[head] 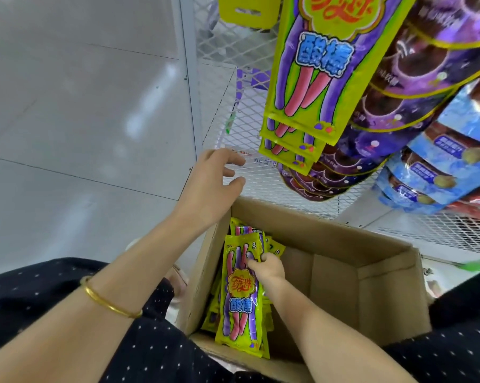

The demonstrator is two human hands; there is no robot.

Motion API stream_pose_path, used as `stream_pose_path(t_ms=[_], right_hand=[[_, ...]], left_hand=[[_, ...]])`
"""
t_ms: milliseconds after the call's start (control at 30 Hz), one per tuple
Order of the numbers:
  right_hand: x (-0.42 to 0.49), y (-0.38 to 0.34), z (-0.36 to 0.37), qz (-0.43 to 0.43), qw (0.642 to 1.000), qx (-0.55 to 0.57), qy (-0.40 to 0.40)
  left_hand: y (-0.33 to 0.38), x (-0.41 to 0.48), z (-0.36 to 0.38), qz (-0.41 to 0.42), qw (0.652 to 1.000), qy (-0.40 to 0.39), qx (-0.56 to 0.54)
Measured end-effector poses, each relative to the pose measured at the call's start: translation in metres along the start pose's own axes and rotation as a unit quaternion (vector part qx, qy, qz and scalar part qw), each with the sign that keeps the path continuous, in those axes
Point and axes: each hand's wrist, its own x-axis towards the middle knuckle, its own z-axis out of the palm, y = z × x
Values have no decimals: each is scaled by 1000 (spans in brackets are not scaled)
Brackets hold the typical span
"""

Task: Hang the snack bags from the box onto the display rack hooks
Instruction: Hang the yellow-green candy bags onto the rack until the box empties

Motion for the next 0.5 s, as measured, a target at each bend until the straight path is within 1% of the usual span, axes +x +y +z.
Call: stream_pose_path(t_ms=[67,167,233,300,333,400,467,500], right_hand=[[-4,-4,-3,-15,999,47,-11],[-9,-11,-20,-47,982,174,-49],[-23,-22,-44,-93,969,219,-71],[-39,-34,-73,-149,953,250,-83],[-48,-40,-86,-180,944,262,-84],[-70,-54,-112,-240,927,274,-86],[-91,-68,-133,-284,915,278,-75],[-102,-75,-143,-308,908,277,-55]], left_hand=[[0,1,1,-2,1000,-6,5],[-3,4,4,-9,999,-33,33],[-5,5,5,-27,997,-56,53],[-4,4,9,-62,990,-96,85],[-2,3,10,-83,986,-116,81],[7,-1,13,-109,983,-145,17],[19,-3,12,-99,983,-140,-70],[29,-3,8,-87,983,-130,-98]])
